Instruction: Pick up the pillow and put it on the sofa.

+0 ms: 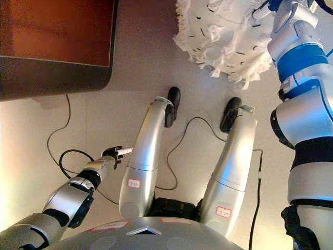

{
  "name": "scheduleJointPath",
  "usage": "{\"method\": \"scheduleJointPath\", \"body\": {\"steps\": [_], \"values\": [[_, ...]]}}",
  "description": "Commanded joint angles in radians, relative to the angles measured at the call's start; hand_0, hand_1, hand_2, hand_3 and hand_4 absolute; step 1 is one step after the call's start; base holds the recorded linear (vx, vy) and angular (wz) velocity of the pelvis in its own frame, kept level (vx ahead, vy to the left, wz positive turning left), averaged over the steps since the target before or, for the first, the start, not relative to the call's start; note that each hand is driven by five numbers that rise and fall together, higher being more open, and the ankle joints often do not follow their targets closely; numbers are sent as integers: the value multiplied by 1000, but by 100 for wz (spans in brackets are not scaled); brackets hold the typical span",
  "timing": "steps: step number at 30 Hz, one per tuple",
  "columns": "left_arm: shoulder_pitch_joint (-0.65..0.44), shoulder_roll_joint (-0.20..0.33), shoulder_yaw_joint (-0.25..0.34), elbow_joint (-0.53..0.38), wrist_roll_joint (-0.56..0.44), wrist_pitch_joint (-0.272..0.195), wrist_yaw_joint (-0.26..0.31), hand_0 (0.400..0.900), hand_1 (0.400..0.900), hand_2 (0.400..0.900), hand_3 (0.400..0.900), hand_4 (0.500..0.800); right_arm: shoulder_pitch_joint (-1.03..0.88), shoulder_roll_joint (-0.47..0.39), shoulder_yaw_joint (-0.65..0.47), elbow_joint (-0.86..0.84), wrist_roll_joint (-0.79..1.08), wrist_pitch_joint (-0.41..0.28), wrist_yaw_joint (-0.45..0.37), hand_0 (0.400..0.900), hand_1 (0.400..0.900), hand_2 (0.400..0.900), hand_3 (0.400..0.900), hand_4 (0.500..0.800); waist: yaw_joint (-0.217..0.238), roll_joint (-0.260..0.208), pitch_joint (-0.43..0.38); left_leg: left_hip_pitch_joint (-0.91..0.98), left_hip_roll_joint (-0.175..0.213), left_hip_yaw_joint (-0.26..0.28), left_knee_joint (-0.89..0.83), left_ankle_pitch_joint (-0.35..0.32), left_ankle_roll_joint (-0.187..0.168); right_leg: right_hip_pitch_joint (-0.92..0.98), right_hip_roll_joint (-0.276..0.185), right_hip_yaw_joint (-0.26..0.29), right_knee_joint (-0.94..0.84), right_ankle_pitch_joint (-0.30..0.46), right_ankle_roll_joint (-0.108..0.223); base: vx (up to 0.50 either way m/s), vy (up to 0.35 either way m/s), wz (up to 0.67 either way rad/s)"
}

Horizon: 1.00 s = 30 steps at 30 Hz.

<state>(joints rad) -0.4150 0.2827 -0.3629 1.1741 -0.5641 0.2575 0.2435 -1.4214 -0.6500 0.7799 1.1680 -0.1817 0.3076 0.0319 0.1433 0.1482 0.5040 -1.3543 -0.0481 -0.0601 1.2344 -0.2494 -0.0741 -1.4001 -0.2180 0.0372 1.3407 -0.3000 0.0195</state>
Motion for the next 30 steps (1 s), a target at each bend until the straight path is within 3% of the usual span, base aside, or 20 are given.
{"method": "scheduleJointPath", "body": {"steps": [1, 7, 13, 16, 23, 30], "values": [[82, 50, 4, 30, 11, -9, 9, 900, 900, 900, 900, 800, 10, 6, 21, -46, 57, -66, 46, 400, 400, 400, 400, 500, -1, 49, 16, 46, 13, 11, -67, 28, 48, 52, -17, 8, -153, 89, -15, -8, -32, -1], [93, 64, 3, 14, 25, -31, -4, 900, 900, 900, 900, 800, 19, -18, 10, -44, 62, -93, 40, 400, 400, 400, 400, 500, 3, 45, 16, 56, 22, 5, -32, 8, 51, 72, -22, -2, -135, 75, -20, -10, -51, 1], [106, 77, 5, 4, 3, -40, 17, 900, 900, 900, 900, 800, 30, -31, 3, -39, 78, -107, 23, 400, 400, 400, 400, 500, 10, 38, 16, 93, 36, -8, -42, 6, 57, 117, -19, -19, -139, 63, -32, -7, -45, -2], [117, 88, 16, 4, 14, -52, 2, 900, 900, 900, 900, 800, 47, -37, -4, -42, 82, -122, 50, 400, 400, 400, 400, 500, 13, 31, 16, 131, 49, -12, -59, 9, 55, 162, -17, -31, -152, 61, -33, 4, -50, -2], [136, 89, 18, 3, 3, -95, -36, 900, 900, 900, 900, 800, 88, -52, -24, -57, 110, -226, 64, 400, 400, 400, 400, 500, 10, 4, 16, 351, 95, 4, -271, 56, 39, 381, -16, -61, -332, 106, -9, -15, -20, -6], [138, 115, 32, -22, 83, -61, -63, 900, 900, 900, 900, 800, 186, -99, -89, -167, 149, -249, 126, 400, 400, 400, 400, 500, 10, -59, -11, 622, 100, 18, -471, 85, 31, 660, -44, -133, -549, 152, 21, 69, -78, 2]]}}
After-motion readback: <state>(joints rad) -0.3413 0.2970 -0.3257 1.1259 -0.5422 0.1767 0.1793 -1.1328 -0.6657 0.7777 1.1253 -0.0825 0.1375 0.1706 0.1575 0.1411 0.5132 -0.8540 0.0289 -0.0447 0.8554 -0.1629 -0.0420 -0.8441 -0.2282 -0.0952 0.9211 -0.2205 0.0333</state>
